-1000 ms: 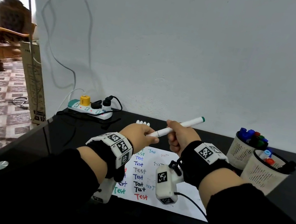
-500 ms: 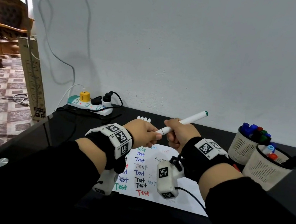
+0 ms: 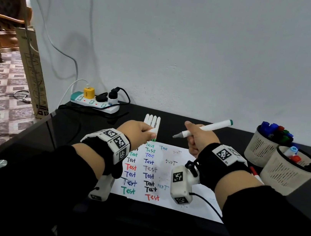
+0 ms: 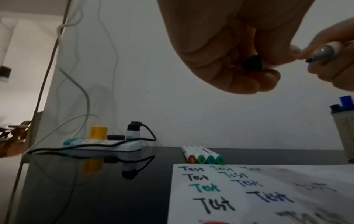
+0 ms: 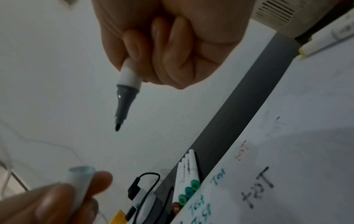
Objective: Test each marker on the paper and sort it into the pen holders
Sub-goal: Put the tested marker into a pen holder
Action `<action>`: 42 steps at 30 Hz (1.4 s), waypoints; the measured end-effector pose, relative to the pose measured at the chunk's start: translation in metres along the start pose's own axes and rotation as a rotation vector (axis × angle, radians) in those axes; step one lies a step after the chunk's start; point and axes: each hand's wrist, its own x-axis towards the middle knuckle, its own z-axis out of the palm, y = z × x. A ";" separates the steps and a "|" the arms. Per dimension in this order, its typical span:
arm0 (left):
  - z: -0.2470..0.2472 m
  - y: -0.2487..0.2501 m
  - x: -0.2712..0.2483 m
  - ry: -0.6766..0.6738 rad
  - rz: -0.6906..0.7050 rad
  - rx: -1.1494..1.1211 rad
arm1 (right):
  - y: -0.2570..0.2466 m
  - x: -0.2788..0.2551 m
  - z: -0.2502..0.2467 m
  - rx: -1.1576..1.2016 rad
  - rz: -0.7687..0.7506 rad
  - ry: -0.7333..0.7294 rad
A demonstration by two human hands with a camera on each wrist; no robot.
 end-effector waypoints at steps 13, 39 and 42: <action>0.002 -0.017 0.029 -0.046 -0.082 0.199 | 0.040 0.035 0.019 -0.123 0.135 0.196; 0.012 -0.021 0.040 -0.186 -0.097 0.420 | 0.069 0.058 0.014 -0.549 -0.010 0.125; 0.012 -0.020 0.040 -0.190 -0.097 0.434 | 0.070 0.058 0.012 -0.519 -0.013 0.157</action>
